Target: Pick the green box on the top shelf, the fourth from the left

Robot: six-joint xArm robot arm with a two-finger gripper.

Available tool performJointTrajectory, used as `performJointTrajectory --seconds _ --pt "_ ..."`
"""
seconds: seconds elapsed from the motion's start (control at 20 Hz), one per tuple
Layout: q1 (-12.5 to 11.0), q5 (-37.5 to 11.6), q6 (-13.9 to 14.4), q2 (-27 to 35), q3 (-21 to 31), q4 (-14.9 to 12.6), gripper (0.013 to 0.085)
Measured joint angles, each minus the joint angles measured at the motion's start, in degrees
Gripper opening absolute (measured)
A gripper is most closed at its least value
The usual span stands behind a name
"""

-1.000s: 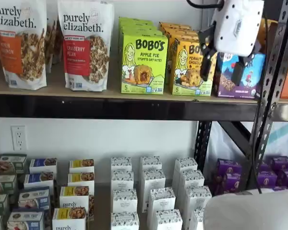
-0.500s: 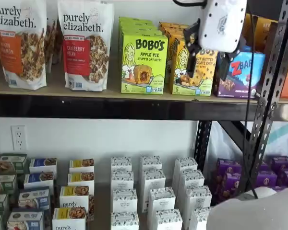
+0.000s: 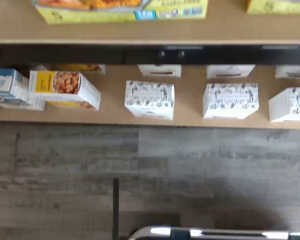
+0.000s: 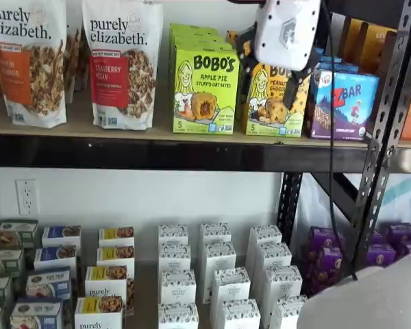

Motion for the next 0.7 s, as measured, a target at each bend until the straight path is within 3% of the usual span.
performJointTrajectory --seconds 0.3,0.7 --pt "1.9 -5.0 1.4 3.6 -1.1 -2.8 0.0850" --pt "2.8 -9.3 2.1 8.8 -4.4 -4.6 0.0850"
